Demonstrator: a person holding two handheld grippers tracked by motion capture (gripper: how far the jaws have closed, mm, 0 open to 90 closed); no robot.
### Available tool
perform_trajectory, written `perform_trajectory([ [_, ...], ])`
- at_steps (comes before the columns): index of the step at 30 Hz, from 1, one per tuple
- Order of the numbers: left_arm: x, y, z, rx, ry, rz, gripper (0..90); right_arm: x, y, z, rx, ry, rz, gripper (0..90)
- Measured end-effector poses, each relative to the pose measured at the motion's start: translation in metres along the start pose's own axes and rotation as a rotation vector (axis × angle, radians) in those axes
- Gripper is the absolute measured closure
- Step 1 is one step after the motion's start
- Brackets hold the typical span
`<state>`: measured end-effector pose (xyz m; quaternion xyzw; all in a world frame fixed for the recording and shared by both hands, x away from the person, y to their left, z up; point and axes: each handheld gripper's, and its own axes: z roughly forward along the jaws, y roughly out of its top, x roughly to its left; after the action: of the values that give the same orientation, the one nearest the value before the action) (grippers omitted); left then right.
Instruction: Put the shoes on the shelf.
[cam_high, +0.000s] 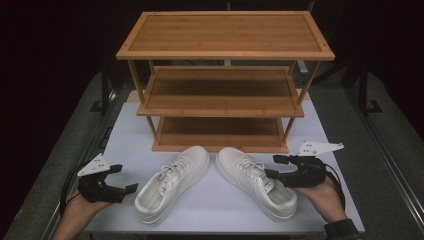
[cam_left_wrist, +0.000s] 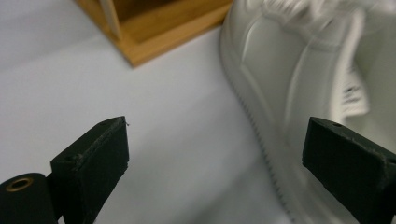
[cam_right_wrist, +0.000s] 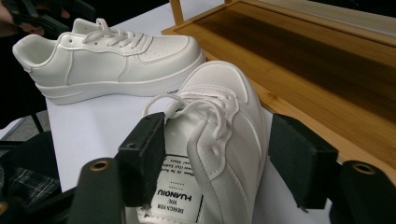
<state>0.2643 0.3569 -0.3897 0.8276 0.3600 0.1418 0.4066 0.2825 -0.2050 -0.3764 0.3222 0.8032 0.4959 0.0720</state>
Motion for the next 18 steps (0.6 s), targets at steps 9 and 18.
perform_trajectory([
  [9, -0.028, 0.032, 0.010, -0.070, -0.133, 0.064, 15.0, 0.001, 0.001, 0.004, 0.021, 0.016, -0.006, 33.2],
  [18, -0.036, 0.043, 0.037, -0.047, -0.182, 0.103, 24.6, 0.001, -0.001, 0.009, 0.047, 0.009, -0.025, 38.7],
])
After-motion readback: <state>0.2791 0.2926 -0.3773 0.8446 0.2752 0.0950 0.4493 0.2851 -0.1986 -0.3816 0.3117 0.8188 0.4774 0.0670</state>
